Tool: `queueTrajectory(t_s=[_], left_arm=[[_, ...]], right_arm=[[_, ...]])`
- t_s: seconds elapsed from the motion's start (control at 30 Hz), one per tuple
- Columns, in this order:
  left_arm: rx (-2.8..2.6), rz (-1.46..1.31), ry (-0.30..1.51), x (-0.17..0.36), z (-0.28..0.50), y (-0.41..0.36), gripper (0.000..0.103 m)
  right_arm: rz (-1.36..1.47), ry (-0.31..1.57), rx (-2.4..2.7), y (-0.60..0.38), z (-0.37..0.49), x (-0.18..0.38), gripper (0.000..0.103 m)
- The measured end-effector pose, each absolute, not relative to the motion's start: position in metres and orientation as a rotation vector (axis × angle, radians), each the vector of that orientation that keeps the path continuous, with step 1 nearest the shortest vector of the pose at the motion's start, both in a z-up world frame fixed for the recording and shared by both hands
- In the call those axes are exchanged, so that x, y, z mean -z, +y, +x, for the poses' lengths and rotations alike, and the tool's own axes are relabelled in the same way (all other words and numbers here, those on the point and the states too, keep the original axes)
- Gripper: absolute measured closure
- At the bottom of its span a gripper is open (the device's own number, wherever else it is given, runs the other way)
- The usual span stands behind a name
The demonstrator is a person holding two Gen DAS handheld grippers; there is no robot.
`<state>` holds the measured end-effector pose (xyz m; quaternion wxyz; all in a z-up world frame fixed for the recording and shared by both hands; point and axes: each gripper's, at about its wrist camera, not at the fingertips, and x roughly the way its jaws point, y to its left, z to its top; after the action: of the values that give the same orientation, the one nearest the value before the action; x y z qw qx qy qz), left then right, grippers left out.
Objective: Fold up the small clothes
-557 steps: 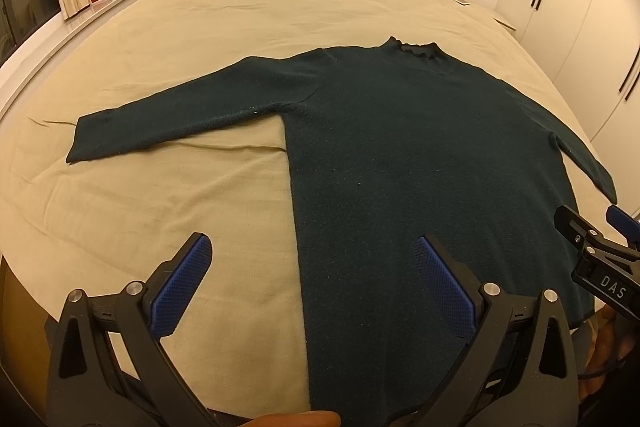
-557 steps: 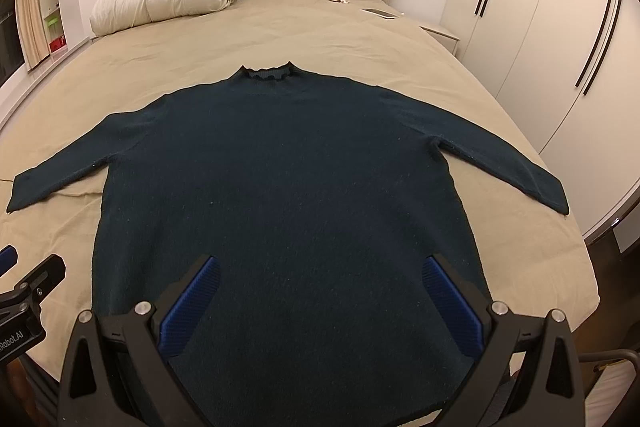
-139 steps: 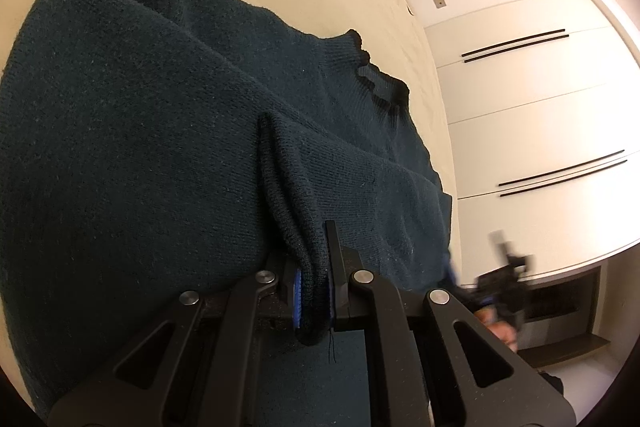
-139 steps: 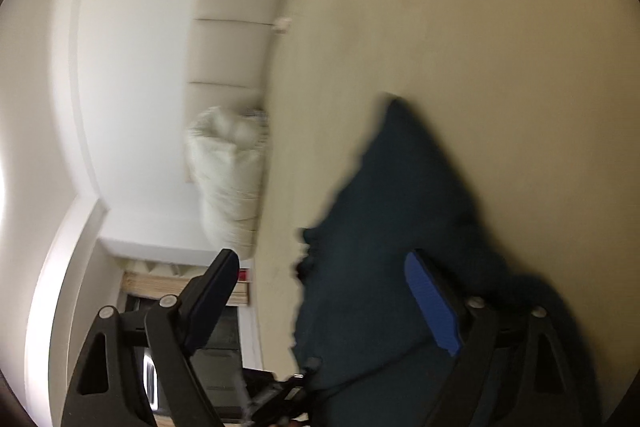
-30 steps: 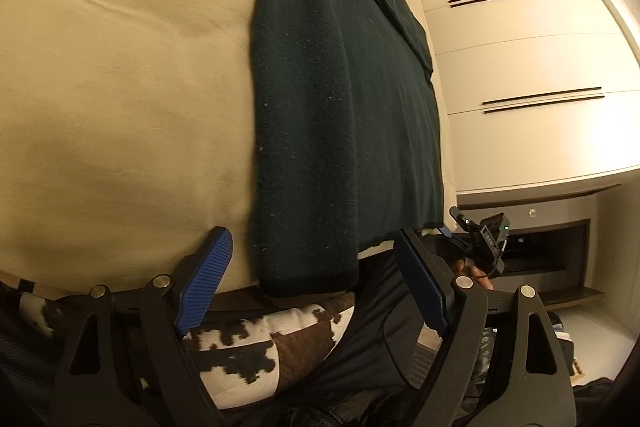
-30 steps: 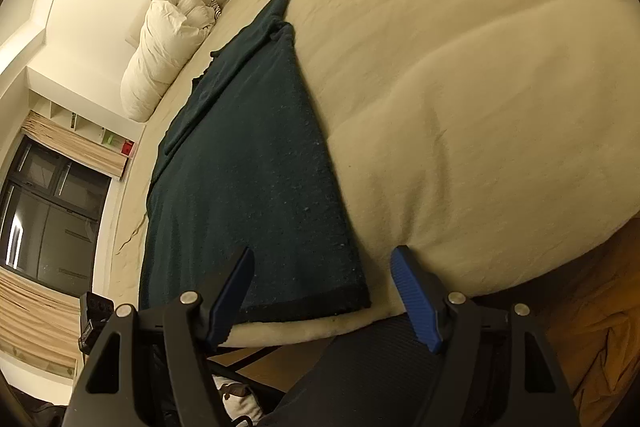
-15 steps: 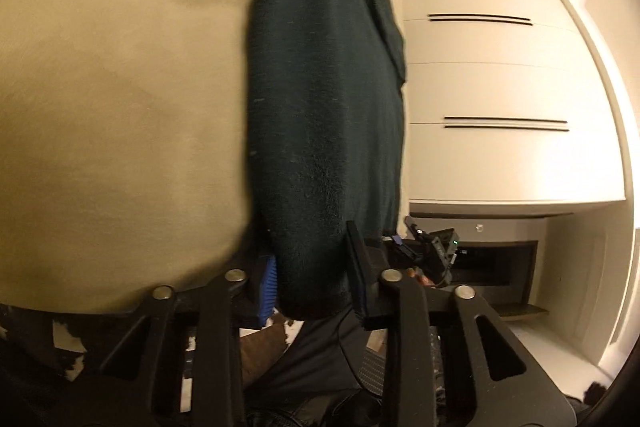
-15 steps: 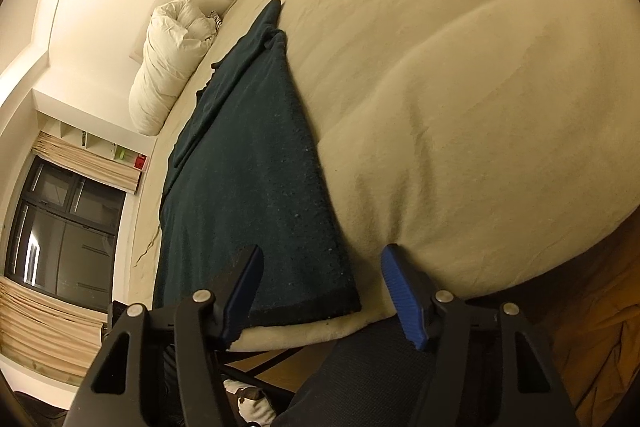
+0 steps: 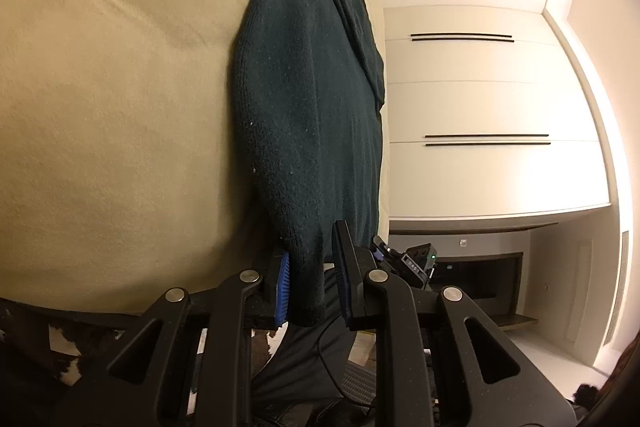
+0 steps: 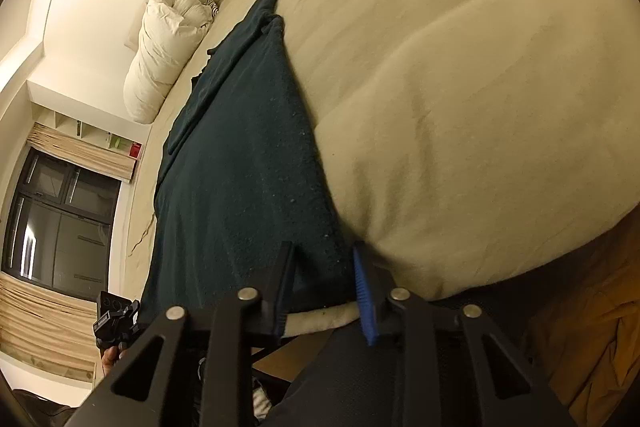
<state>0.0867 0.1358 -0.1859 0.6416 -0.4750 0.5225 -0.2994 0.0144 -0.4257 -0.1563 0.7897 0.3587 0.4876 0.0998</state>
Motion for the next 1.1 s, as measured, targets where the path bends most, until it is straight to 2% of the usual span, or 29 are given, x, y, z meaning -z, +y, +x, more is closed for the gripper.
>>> queueTrajectory(t_s=[0.3, 0.47, 0.67, 0.87, 1.0, 1.1], left_arm=[[0.658, -1.086, 1.194, 0.187, 0.085, 0.137, 0.085], [0.648, -1.094, 1.163, 0.183, 0.082, 0.142, 0.095], [0.642, -1.125, 1.106, 0.174, 0.080, 0.147, 0.097], [0.666, -1.185, 1.024, 0.155, 0.084, 0.157, 0.097], [0.652, -1.192, 1.006, 0.153, 0.087, 0.165, 0.097], [0.635, -1.218, 1.008, 0.159, 0.088, 0.170, 0.097]], right_arm=[[0.764, 1.047, -0.218, -0.419, 0.016, 0.159, 0.091], [0.756, 1.028, -0.200, -0.417, 0.013, 0.156, 0.094], [0.750, 0.988, -0.199, -0.412, 0.009, 0.146, 0.095], [0.795, 0.855, -0.279, -0.409, 0.005, 0.120, 0.095], [0.760, 0.896, -0.271, -0.401, 0.014, 0.121, 0.095], [0.809, 0.841, -0.311, -0.399, 0.015, 0.114, 0.095]])
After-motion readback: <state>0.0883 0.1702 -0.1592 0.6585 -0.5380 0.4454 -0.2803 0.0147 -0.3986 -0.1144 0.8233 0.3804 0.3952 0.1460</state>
